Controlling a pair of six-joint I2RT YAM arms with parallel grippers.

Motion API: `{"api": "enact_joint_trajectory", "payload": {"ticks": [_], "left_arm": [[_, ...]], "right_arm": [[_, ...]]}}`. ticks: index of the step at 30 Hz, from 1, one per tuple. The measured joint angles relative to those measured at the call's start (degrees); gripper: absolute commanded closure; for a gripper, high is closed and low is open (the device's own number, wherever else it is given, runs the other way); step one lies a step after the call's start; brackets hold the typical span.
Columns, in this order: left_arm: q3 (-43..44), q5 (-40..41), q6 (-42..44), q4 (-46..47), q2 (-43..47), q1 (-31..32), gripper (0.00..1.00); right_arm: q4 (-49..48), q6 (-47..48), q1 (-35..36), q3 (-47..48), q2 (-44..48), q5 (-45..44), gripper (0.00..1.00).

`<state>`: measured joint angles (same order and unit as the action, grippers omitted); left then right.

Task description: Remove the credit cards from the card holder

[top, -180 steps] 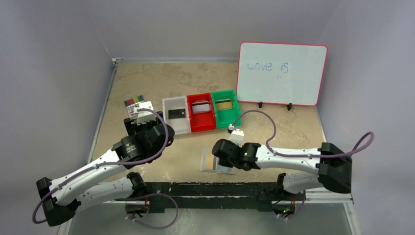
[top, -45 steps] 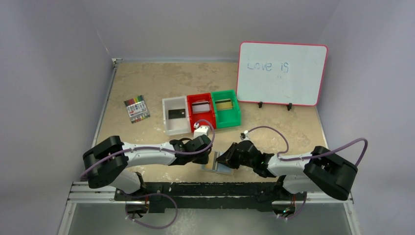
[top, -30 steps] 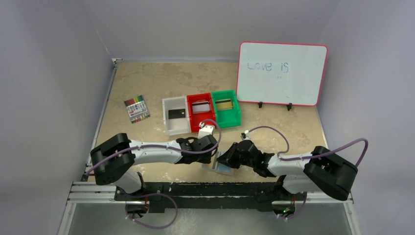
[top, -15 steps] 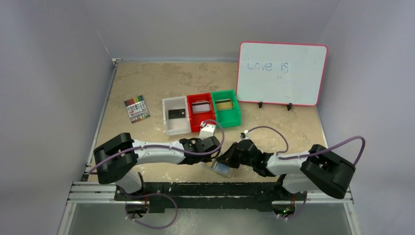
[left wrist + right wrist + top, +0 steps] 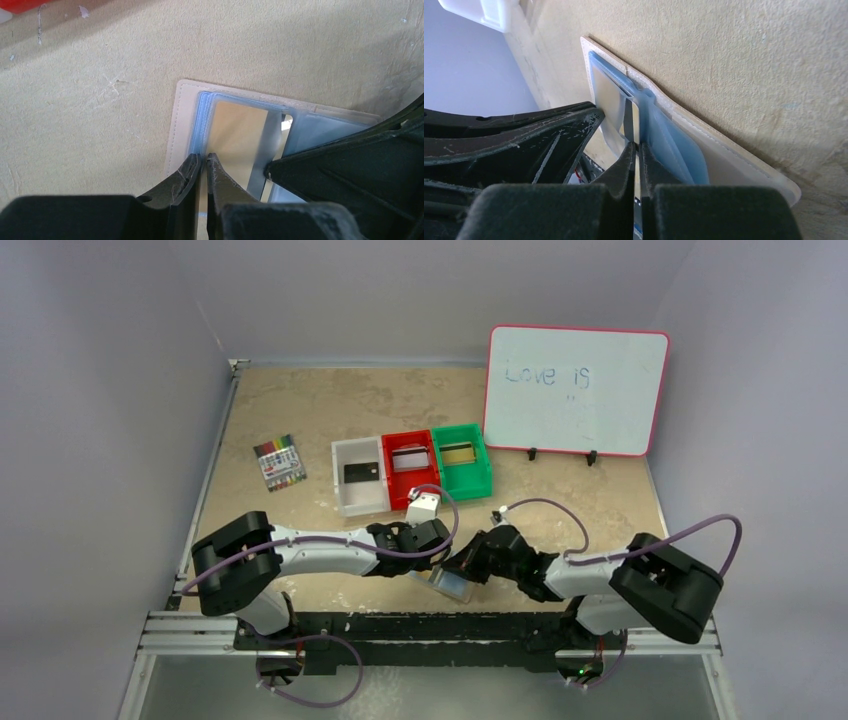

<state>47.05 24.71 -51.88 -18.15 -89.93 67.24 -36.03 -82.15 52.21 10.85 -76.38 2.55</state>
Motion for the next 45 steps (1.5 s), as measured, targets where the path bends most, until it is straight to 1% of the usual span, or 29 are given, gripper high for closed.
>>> {"api": "enact_joint_trajectory", "payload": {"ticks": [7,15,29,30,34,36,40,45], "left_arm": [[0.07,1.16,-1.77,-0.15,0.04,0.31,0.95],[0.20,1.18,-2.58,-0.28,-0.07,0.39,0.96],[0.37,1.25,-2.56,-0.81,-0.24,0.39,0.96],[0.37,1.27,-2.56,-0.81,-0.24,0.39,0.96],[0.37,1.22,-2.54,-0.83,-0.24,0.39,0.96],[0.37,1.14,-2.49,-0.81,-0.22,0.39,0.96],[0.44,0.83,-2.25,-0.81,-0.22,0.39,0.95],[0.46,0.44,-1.92,-0.85,-0.17,0.39,0.95]], "right_arm": [[0.92,-0.66,0.02,-1.66,3.82,0.00,1.00],[4.61,-1.05,0.02,-1.92,7.82,0.00,1.00],[13.42,-1.22,0.02,-1.97,13.55,-0.11,0.99],[13.81,-1.42,0.02,-2.05,14.25,-0.13,0.97],[13.09,-2.27,0.02,-4.59,18.14,-0.55,0.83],[13.66,-2.38,0.02,-4.76,18.69,-1.07,0.78],[13.79,-2.34,0.02,-4.33,18.05,-1.79,0.72],[11.87,-3.15,0.02,-4.07,14.01,-1.66,0.71]]}}
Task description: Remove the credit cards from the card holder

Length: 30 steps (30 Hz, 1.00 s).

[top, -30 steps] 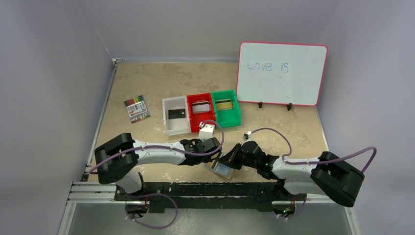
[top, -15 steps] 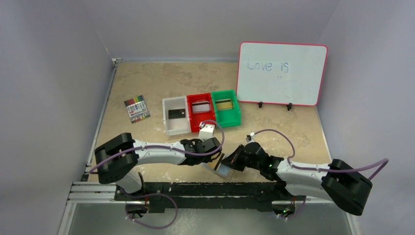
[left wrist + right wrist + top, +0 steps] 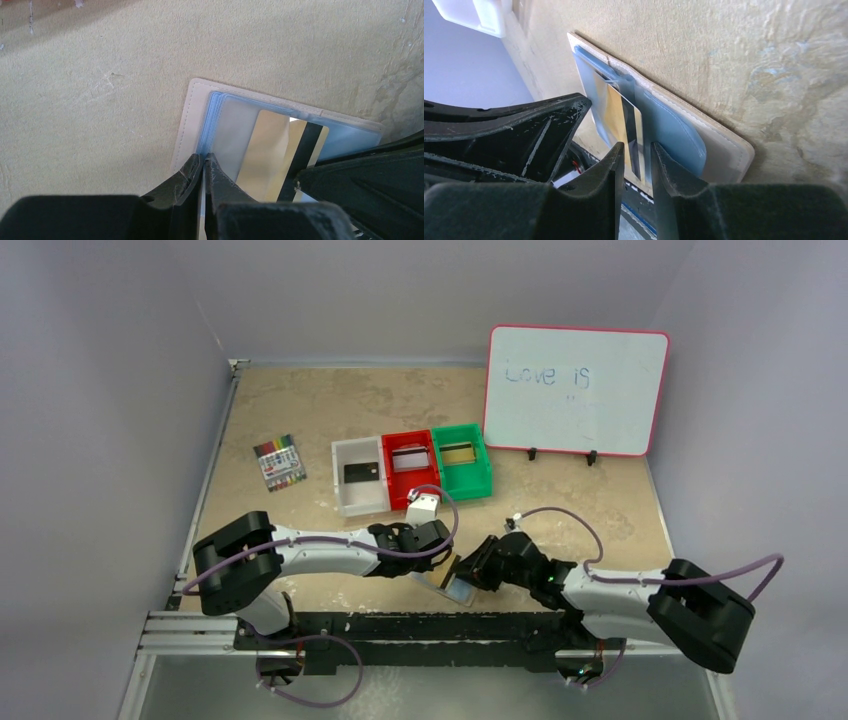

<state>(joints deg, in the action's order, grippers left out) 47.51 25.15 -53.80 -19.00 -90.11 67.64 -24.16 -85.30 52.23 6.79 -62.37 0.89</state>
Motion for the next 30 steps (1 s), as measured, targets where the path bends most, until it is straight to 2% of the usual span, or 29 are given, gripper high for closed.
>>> {"api": "enact_joint_trajectory", "payload": {"ticks": [5,13,21,30], "left_arm": [[0.00,-0.28,0.00,-0.02,0.02,0.00,0.95],[0.00,-0.35,-0.04,-0.26,0.11,0.00,0.95],[-0.48,1.05,-1.20,-3.10,1.20,0.00,0.95],[-1.27,2.82,-2.69,-5.97,1.79,0.00,0.94]], "right_arm": [[-3.10,-0.70,0.00,0.87,-3.78,0.13,0.76],[-5.31,-1.25,0.00,1.14,-6.01,-0.11,1.00],[-2.23,-0.68,0.00,2.25,-2.21,-0.63,1.00],[6.78,0.72,0.00,1.40,8.63,-2.01,1.00]]}}
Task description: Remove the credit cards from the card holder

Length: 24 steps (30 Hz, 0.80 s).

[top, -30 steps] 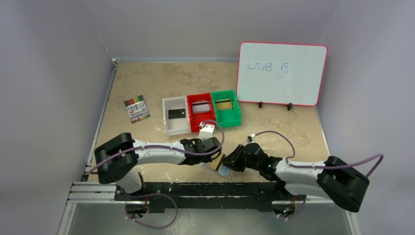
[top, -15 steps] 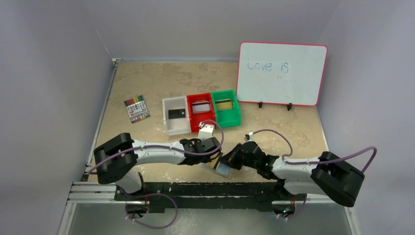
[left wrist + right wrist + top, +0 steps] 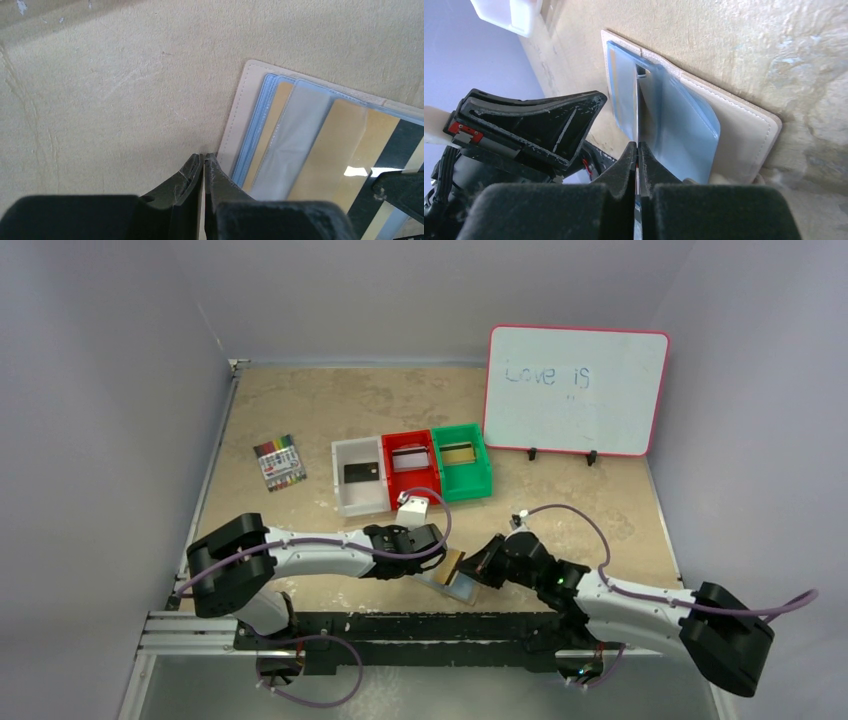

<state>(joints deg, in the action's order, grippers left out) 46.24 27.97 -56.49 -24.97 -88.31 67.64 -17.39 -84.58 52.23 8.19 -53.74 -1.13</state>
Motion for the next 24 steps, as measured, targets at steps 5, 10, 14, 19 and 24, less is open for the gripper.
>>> {"api": "enact_joint_trajectory", "payload": {"ticks": [5,10,14,19,24], "left_arm": [[0.00,0.46,-0.07,0.04,0.90,0.00,0.90],[-0.02,0.94,-0.04,0.09,3.65,0.00,0.87],[-0.07,1.31,-0.07,0.24,5.64,0.00,0.85],[-0.31,1.29,-0.04,0.74,6.27,0.00,0.81],[-0.96,1.31,0.00,1.46,7.56,0.00,0.78]], "right_arm": [[2.86,0.26,0.00,-0.24,3.30,-0.98,0.99],[5.20,0.50,0.00,-0.17,2.93,-1.31,1.00],[5.01,1.46,0.00,0.42,1.33,-1.09,1.00],[2.45,4.07,0.00,1.27,-0.87,-0.37,0.99],[-0.17,8.04,-0.22,4.11,-6.49,1.01,1.00]]}}
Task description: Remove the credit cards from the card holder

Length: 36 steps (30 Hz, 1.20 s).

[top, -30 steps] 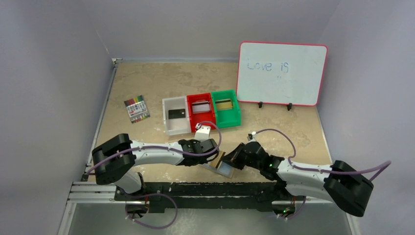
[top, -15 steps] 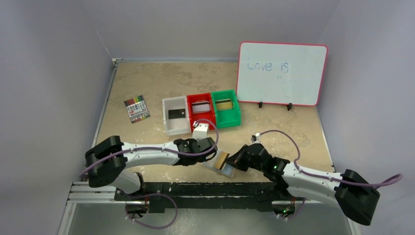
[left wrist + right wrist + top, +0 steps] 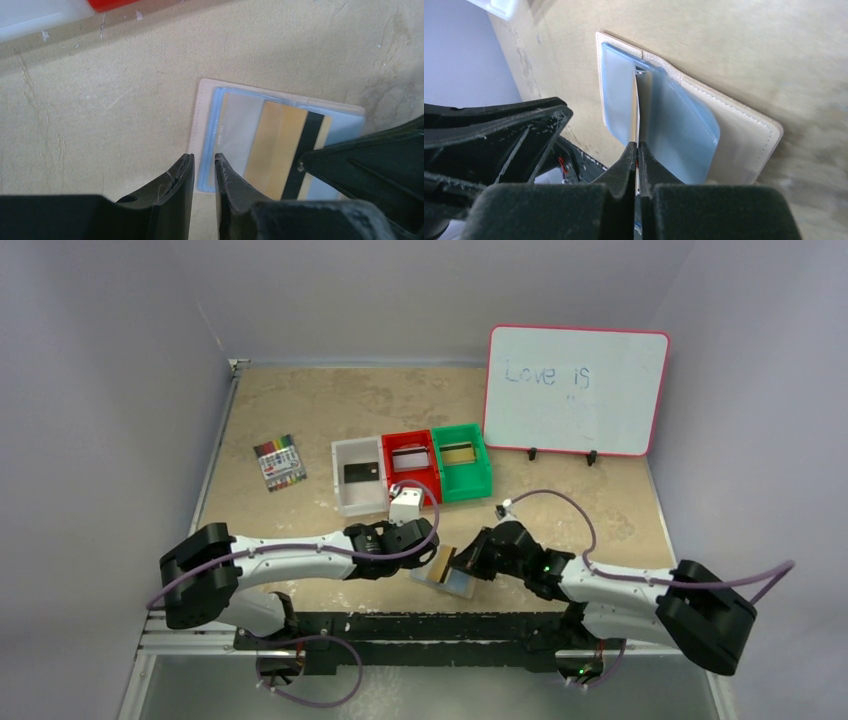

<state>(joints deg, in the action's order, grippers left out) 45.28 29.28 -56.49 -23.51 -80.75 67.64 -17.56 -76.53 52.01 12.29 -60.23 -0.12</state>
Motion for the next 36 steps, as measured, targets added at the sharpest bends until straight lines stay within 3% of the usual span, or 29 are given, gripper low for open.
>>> {"api": "enact_joint_trajectory", "payload": {"ticks": [14,22,36], "left_arm": [[-1.44,5.70,-3.15,-3.52,7.32,0.00,0.74],[-2.05,7.17,-5.44,-6.43,7.41,0.00,0.74],[-3.02,7.17,-7.50,-6.47,3.15,0.00,0.75]], "right_arm": [[0.44,21.35,-1.09,23.06,-25.92,8.98,1.00],[2.03,26.49,-1.73,26.43,-29.16,11.19,1.00],[1.25,27.17,-2.58,27.36,-30.75,14.53,1.00]]}}
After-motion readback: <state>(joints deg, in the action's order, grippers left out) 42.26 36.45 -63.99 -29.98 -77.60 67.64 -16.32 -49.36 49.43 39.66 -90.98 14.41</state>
